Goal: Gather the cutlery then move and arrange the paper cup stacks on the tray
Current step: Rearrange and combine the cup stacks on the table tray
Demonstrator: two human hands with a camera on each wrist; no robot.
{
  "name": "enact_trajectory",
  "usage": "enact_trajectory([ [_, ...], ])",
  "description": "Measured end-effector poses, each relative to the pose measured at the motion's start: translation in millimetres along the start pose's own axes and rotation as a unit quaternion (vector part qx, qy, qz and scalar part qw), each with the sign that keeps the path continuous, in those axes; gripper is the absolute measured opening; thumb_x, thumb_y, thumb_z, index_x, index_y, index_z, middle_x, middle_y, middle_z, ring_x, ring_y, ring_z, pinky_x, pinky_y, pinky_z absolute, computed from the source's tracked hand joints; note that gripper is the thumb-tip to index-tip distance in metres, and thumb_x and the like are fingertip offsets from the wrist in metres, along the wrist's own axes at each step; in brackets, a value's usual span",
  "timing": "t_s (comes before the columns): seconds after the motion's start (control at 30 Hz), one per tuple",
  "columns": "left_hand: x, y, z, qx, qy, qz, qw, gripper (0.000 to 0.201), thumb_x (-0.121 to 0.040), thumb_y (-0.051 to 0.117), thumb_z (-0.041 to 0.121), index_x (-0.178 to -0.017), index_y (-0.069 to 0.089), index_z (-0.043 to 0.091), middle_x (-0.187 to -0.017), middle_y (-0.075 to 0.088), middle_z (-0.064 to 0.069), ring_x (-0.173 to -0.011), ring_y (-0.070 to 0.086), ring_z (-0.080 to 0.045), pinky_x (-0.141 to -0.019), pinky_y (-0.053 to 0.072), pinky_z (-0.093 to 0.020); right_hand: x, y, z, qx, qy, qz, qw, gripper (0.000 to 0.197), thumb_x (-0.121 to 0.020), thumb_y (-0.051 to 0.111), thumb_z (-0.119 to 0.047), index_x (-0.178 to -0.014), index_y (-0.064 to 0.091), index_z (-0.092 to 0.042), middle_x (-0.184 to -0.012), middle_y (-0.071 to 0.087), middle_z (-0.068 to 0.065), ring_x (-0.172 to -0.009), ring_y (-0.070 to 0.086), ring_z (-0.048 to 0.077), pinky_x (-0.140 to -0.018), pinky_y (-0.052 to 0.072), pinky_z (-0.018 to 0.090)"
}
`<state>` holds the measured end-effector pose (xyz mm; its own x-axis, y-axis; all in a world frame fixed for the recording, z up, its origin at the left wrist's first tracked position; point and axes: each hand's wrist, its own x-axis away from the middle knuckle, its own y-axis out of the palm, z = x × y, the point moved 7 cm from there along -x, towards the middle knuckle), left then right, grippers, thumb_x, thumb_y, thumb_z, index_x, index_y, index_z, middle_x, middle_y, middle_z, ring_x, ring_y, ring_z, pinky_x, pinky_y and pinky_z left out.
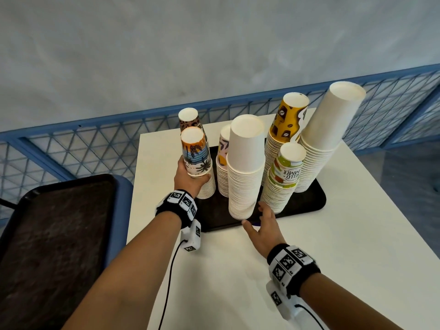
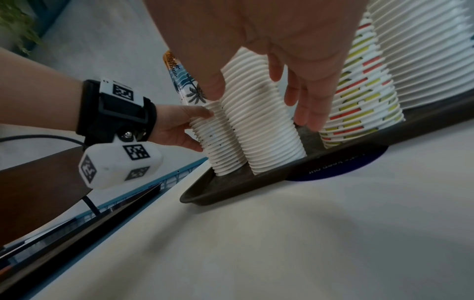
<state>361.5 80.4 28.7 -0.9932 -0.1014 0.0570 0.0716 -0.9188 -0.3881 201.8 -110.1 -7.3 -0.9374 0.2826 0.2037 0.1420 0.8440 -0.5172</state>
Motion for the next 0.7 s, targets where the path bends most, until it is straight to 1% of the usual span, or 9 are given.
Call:
enact_trajectory([
  [0.13,-2.1,3.8,0.0,-0.012,-0.011,-0.022,1.0,0.088,-0.064,0.081,0.009,-0.137,0.032,0.016,-0.132,0.054,-0.006,-0.118,0.052,-0.024,-0.095,0.037,-0.023,-6.7,1.5,-3.0,-0.011,-0.008,0.0,1.0,0.077,-0.084,0.063,-0.021,-0.145,0.017,-0.01,-0.149,0.027,0.01,-0.135,0.033,0.024,-0.111,0.034,0.038],
  [0.2,-0.8,3.1,-3.3,-0.015,-0.032,-0.045,0.998,0.099,-0.063,0.081,0.007,-0.142,0.022,0.015,-0.137,0.048,-0.006,-0.123,0.048,-0.021,-0.102,0.036,-0.028,-10.5,2.3,-4.2,-0.02,-0.007,0.004,1.0,0.079,-0.084,0.063,-0.019,-0.145,0.015,-0.009,-0.151,0.024,0.008,-0.138,0.028,0.023,-0.112,0.032,0.036],
  [0.27,9.7,-2.4,-8.1,-0.024,-0.074,-0.031,0.997,0.101,-0.067,0.079,0.007,-0.145,0.015,0.013,-0.145,0.036,-0.01,-0.133,0.038,-0.025,-0.109,0.032,-0.034,-14.5,3.1,-2.8,-0.035,0.002,0.003,0.999,0.081,-0.083,0.064,-0.02,-0.146,0.013,-0.01,-0.152,0.024,0.007,-0.139,0.027,0.023,-0.113,0.029,0.033],
  [0.33,34.4,-9.2,-9.6,-0.032,-0.091,0.035,0.995,0.081,-0.072,0.072,0.009,-0.14,0.027,0.009,-0.143,0.034,-0.014,-0.131,0.038,-0.029,-0.11,0.033,-0.036,-17.7,3.5,-2.3,-0.046,0.003,0.002,0.999,0.083,-0.083,0.065,-0.02,-0.146,0.013,-0.011,-0.152,0.026,0.008,-0.139,0.028,0.023,-0.112,0.026,0.029],
  [0.4,63.4,-3.2,0.4,-0.008,-0.025,0.062,0.998,0.067,-0.07,0.07,0.01,-0.129,0.04,0.007,-0.132,0.039,-0.013,-0.121,0.046,-0.03,-0.104,0.04,-0.041,-20.3,3.3,-3.7,-0.042,0.0,0.005,0.999,0.083,-0.082,0.066,-0.02,-0.146,0.013,-0.01,-0.151,0.028,0.009,-0.139,0.028,0.023,-0.109,0.022,0.024],
  [0.5,92.0,29.9,17.2,0.014,0.057,-0.027,0.998,0.079,-0.063,0.077,0.023,-0.13,0.037,0.012,-0.133,0.04,-0.006,-0.12,0.044,-0.02,-0.102,0.042,-0.04,-23.5,3.7,-5.6,-0.038,-0.01,0.004,0.999,0.084,-0.081,0.066,-0.021,-0.146,0.014,-0.009,-0.15,0.03,0.01,-0.139,0.028,0.023,-0.111,0.023,0.027],
  [0.57,94.9,50.3,22.8,0.019,0.051,-0.074,0.996,0.094,-0.058,0.082,0.034,-0.136,0.031,0.023,-0.139,0.039,0.0,-0.126,0.04,-0.014,-0.106,0.038,-0.037,-24.0,3.6,-5.9,-0.044,-0.012,-0.002,0.999,0.082,-0.082,0.065,-0.021,-0.146,0.015,-0.01,-0.15,0.032,0.01,-0.139,0.029,0.023,-0.114,0.026,0.031],
  [0.63,95.0,63.5,29.1,0.043,0.027,-0.087,0.995,0.1,-0.049,0.084,0.044,-0.133,0.031,0.032,-0.138,0.045,0.004,-0.127,0.043,-0.013,-0.107,0.039,-0.039,-23.1,2.8,-5.5,-0.046,-0.006,-0.015,0.999,0.079,-0.083,0.064,-0.02,-0.145,0.016,-0.012,-0.146,0.038,0.01,-0.134,0.037,0.025,-0.111,0.033,0.037],
  [0.7,94.1,72.5,33.1,0.057,0.016,-0.088,0.994,0.099,-0.048,0.087,0.038,-0.132,0.035,0.029,-0.132,0.052,0.006,-0.122,0.05,-0.013,-0.105,0.042,-0.039,-21.7,1.3,-5.2,-0.033,0.0,-0.027,0.999,0.075,-0.084,0.062,-0.019,-0.144,0.019,-0.012,-0.136,0.048,0.013,-0.123,0.048,0.029,-0.103,0.042,0.037],
])
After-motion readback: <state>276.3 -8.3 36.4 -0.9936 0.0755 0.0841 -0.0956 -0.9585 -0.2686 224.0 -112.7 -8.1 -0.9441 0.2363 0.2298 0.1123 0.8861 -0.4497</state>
